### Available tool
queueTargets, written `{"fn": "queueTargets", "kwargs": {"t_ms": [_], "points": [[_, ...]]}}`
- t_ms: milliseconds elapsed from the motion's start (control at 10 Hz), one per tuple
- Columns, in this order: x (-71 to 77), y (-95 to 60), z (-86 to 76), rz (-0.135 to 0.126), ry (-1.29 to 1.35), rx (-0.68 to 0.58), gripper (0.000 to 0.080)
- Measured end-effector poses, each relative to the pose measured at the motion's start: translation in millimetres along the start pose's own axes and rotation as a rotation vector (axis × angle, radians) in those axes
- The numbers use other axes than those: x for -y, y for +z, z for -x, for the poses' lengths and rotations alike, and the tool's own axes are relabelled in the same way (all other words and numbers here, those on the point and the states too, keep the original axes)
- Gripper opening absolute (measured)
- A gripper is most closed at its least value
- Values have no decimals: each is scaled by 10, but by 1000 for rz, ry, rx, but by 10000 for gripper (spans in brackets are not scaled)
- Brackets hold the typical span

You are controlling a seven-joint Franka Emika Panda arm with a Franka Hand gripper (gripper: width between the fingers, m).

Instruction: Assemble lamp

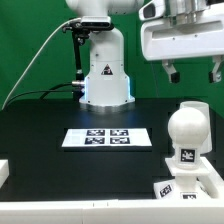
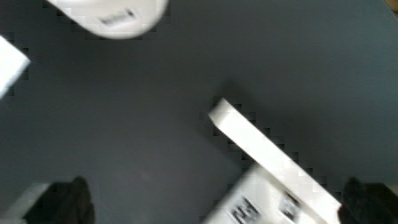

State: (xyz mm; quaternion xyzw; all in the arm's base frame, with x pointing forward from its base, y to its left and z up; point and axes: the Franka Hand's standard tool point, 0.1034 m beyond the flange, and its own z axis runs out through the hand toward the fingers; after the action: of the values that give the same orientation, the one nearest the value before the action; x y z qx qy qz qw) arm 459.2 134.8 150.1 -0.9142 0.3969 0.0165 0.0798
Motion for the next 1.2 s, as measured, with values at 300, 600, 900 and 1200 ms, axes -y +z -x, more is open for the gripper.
{"fn": "queueTargets", "kwargs": {"t_ms": [300,600,900,1200], "points": [[-457,276,277,71,-15,11,698],[-457,285,271,72,-14,11,698],[-595,393,505,60,-157,-11,698],[-712,554,785,93,-236,-59,698]]}}
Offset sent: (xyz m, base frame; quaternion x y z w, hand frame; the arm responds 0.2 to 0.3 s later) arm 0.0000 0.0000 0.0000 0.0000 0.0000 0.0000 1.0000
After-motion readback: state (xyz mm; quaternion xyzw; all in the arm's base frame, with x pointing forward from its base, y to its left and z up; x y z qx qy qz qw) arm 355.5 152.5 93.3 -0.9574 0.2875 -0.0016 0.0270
